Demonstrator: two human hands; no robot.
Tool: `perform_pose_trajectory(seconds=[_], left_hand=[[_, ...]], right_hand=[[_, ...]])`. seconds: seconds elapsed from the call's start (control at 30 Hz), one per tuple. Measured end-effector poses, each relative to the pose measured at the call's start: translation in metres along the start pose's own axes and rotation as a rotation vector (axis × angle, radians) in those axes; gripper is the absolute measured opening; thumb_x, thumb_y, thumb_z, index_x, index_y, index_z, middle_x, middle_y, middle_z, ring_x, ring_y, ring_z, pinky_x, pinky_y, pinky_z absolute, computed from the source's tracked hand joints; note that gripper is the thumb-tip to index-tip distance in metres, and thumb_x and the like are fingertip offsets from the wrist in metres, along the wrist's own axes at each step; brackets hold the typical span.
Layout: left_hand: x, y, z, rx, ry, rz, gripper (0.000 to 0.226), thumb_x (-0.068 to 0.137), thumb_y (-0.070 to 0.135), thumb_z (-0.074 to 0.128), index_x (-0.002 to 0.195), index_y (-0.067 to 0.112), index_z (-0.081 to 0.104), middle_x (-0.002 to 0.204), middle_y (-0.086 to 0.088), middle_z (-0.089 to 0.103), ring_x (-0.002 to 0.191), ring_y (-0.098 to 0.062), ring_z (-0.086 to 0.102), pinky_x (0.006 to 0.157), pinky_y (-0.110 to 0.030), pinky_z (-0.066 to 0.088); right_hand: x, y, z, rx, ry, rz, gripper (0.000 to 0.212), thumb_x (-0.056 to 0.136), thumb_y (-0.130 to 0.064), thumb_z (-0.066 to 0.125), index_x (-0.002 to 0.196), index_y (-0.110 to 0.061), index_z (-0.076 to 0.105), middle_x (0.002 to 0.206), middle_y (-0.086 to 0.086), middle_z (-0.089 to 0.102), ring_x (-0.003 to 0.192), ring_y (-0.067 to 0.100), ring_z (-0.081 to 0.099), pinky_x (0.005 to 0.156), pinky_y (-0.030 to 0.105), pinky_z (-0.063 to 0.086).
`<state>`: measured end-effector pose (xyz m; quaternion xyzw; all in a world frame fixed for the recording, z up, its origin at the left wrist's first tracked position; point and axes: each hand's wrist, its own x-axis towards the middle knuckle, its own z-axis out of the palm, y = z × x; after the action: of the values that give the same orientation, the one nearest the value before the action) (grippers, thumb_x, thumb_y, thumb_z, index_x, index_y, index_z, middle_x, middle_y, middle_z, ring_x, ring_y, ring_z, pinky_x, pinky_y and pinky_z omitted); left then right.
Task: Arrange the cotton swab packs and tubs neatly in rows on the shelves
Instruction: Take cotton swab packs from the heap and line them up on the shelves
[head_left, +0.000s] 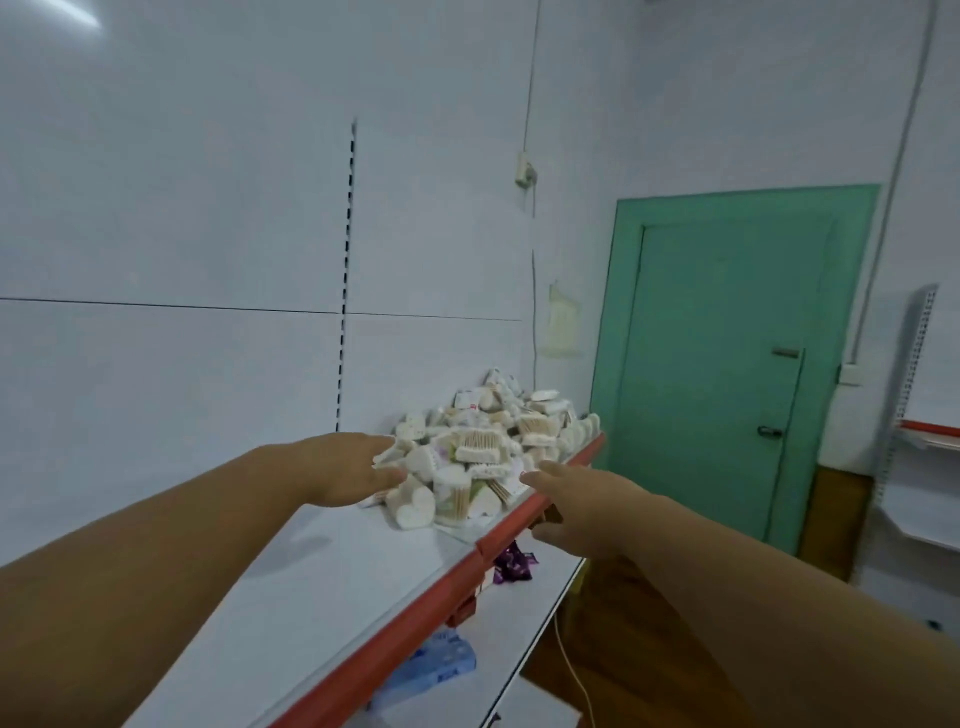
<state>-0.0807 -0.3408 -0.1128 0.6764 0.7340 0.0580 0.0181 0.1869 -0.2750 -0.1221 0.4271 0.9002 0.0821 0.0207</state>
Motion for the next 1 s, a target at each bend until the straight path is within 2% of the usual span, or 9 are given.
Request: perform_pose_trajectory(seconds=[0.1,0.3,0.43,0.53,0.63,0.8,0.87,0.93,1.0], left_hand=[[0.063,-0.001,0.005,-0.005,-0.032,0.078,0.052,0.097,0.049,0.044,0.143,0.024,0.040,0.147,0.001,0.045,0.128,-0.019,0.046,0.107,-0.032,0.036],[0.168,0.018,0.018,-0.111,0.009,0.177,0.070,0.087,0.041,0.064,0.147,0.028,0.031,0.144,0.002,0.047,0.125,-0.018,0.048,0.102,-0.032,0.040],[0.213,0.028,0.040,-0.128,-0.005,0.185,0.091,0.080,0.041,0.073,0.153,0.030,0.019,0.154,0.007,0.030,0.138,-0.016,0.035,0.111,-0.031,0.032],[0.235,0.038,0.046,-0.062,-0.016,0.187,0.094,0.078,0.037,0.077,0.152,0.027,0.019,0.156,0.006,0.026,0.142,-0.016,0.029,0.114,-0.029,0.028],[0.253,0.046,0.049,-0.007,-0.055,0.147,0.091,0.075,0.038,0.080,0.148,0.026,0.027,0.152,0.003,0.034,0.133,-0.016,0.039,0.110,-0.032,0.035],[0.267,0.051,0.043,-0.062,-0.087,0.040,0.078,0.070,0.030,0.084,0.136,0.028,0.043,0.142,0.009,0.043,0.129,-0.012,0.041,0.108,-0.029,0.036],[0.268,0.050,0.042,-0.131,-0.077,-0.015,0.074,0.069,0.031,0.085,0.132,0.032,0.047,0.140,0.012,0.043,0.129,-0.009,0.040,0.105,-0.025,0.036],[0.265,0.052,0.041,-0.184,-0.066,-0.064,0.071,0.069,0.032,0.085,0.129,0.035,0.048,0.138,0.014,0.044,0.125,-0.006,0.042,0.099,-0.023,0.039],[0.262,0.057,0.039,-0.274,-0.048,-0.124,0.064,0.068,0.029,0.086,0.121,0.039,0.051,0.134,0.015,0.047,0.118,-0.004,0.045,0.096,-0.030,0.048]], right_hand=[[0.043,0.031,0.007,0.019,0.009,0.026,0.068,0.095,-0.042,0.050,0.152,-0.028,0.015,0.159,0.000,0.018,0.142,0.027,0.028,0.113,0.046,0.031],[0.106,0.070,0.038,0.074,0.100,-0.051,0.069,0.094,-0.040,0.054,0.151,-0.032,0.015,0.159,-0.005,0.016,0.142,0.020,0.027,0.113,0.040,0.034],[0.149,0.089,0.058,0.074,0.101,-0.137,0.074,0.093,-0.037,0.056,0.151,-0.035,0.011,0.161,-0.005,0.006,0.145,0.021,0.019,0.115,0.043,0.030],[0.179,0.104,0.063,0.083,0.131,-0.223,0.075,0.091,-0.039,0.059,0.151,-0.034,0.013,0.161,-0.005,0.004,0.144,0.021,0.020,0.112,0.040,0.033],[0.205,0.121,0.071,0.128,0.195,-0.336,0.076,0.086,-0.045,0.064,0.147,-0.029,0.022,0.160,-0.005,0.005,0.141,0.020,0.027,0.107,0.038,0.039],[0.240,0.139,0.097,0.308,0.364,-0.518,0.059,0.076,-0.051,0.069,0.121,-0.025,0.039,0.156,-0.003,0.009,0.123,0.019,0.045,0.082,0.034,0.050],[0.251,0.144,0.105,0.345,0.408,-0.563,0.056,0.075,-0.051,0.070,0.115,-0.022,0.042,0.148,-0.003,0.019,0.102,0.017,0.051,0.070,0.026,0.045],[0.258,0.148,0.112,0.379,0.428,-0.618,0.052,0.075,-0.046,0.072,0.112,-0.020,0.046,0.135,-0.003,0.029,0.081,0.011,0.045,0.060,0.018,0.035],[0.265,0.150,0.116,0.396,0.432,-0.660,0.050,0.076,-0.042,0.071,0.114,-0.019,0.048,0.124,-0.003,0.034,0.080,0.011,0.043,0.061,0.018,0.038]])
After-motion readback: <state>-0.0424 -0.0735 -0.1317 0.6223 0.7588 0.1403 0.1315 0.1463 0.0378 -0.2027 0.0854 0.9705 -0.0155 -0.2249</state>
